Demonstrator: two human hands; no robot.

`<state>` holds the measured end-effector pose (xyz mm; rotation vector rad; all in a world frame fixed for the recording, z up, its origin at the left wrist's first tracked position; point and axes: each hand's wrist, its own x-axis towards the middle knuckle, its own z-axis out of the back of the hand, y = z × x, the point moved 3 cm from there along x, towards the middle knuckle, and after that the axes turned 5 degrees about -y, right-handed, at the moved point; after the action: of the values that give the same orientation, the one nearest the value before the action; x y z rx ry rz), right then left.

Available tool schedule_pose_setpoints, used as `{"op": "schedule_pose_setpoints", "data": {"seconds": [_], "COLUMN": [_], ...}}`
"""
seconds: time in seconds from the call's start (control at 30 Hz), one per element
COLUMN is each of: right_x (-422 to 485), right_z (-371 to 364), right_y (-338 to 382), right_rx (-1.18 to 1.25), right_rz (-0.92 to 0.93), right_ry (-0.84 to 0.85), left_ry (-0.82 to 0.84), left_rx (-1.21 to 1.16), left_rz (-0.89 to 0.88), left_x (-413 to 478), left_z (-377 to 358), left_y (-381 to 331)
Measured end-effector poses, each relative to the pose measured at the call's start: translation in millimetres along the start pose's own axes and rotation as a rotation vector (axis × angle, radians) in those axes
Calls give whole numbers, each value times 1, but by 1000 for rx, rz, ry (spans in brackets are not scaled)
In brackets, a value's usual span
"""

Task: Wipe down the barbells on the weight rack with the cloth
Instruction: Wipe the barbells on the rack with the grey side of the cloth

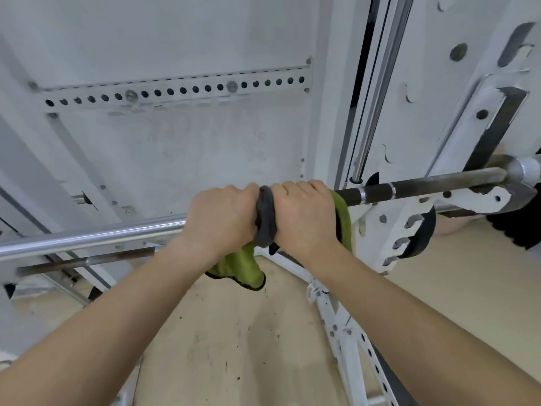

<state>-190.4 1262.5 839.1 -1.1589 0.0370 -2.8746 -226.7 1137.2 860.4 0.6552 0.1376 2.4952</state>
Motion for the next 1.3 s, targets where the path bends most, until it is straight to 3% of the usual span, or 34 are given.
{"op": "schedule_pose_setpoints", "data": {"seconds": [0.1,0.23,0.4,0.77,1.03,1.3], "right_x": [5,4,-11,-42,-54,-85], "right_z": [-7,-6,3,30,35,20], "right_y": [33,24,-55,-232,-249,-186], "right_rx": [24,21,-64,-249,-254,4], "right_rz": [41,147,146,-38,-165,-410], "right_ry": [-12,-58,-143,40,-63,-201], "left_ry": [4,5,69,79,455,321], "left_rx": [47,46,-65,-206,-506,-360], "left_rz": [43,-19,-12,-134,-258,-300], "left_x": [-18,-12,18,103,157,125], "left_z": [-4,-3,0,3,0,2], "left_y": [38,25,-27,-194,-251,-203]}}
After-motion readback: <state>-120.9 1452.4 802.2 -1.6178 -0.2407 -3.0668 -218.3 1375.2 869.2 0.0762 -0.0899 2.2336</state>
